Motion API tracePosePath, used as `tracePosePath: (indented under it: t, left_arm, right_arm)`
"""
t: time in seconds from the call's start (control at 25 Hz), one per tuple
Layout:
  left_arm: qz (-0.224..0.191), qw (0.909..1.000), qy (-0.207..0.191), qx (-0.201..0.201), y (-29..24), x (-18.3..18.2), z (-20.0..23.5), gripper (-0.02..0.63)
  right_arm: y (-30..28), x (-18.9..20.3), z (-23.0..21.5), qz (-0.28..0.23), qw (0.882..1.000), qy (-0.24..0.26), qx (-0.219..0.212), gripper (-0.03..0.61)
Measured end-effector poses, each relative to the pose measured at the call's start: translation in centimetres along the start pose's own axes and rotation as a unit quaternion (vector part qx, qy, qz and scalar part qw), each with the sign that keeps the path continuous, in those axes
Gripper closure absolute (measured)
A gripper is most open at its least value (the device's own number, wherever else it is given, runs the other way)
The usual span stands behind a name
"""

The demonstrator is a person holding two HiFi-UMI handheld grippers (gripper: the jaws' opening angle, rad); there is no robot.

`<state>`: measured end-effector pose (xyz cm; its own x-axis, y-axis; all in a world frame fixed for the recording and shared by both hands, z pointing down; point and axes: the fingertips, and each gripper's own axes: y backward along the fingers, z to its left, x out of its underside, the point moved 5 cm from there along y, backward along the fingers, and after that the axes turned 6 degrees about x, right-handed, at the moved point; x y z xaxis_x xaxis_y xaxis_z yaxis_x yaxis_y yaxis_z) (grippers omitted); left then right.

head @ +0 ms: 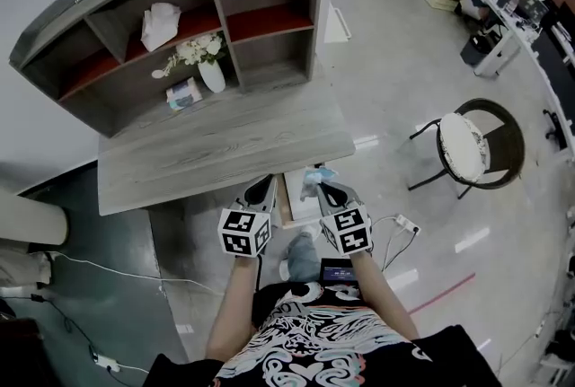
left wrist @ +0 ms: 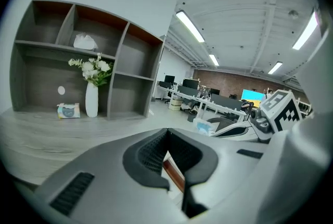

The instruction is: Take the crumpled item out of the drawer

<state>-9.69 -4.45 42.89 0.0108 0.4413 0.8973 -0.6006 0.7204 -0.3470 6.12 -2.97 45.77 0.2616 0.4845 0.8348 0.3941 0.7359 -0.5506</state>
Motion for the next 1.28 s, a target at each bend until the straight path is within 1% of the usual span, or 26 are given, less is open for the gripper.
tracePosePath:
  t: [0.12, 0.28, 0.72, 1.04, 1.28]
  left_arm:
    - [-0.011, 0.9999, -0.005, 0.0, 0.8, -0.8, -0.5, 0.614]
    - [-0.021, 0.9998, -0.002, -0.001, 1.7, -1.1, -0.6, 0.614]
    - [-0.021, 0.9998, 0.0, -0.006, 2.7, -0.5, -0.9, 0.614]
    - [-0.022, 0.9997, 0.0, -0.008, 3.0, -0.6, -0.8, 0.614]
    - [-0.02, 0.9997, 0.002, -0.015, 3.2, -0.3, -0.4, 0.614]
  right_arm:
    - [0.6, -0.4, 0.3, -0.007, 1.0, 0.005, 0.001, 0.571]
    - [0.9, -0.1, 0.5, -0.011, 1.0, -0.003, 0.001, 0.571]
    - [1.9, -0.2, 0.8, -0.02, 0.999, -0.03, -0.001, 0.569]
    - [1.7, 0.5, 0.7, -0.016, 1.0, -0.023, 0.005, 0.571]
    - [1.8, 0.8, 1.2, -0.014, 1.0, -0.021, 0.001, 0.571]
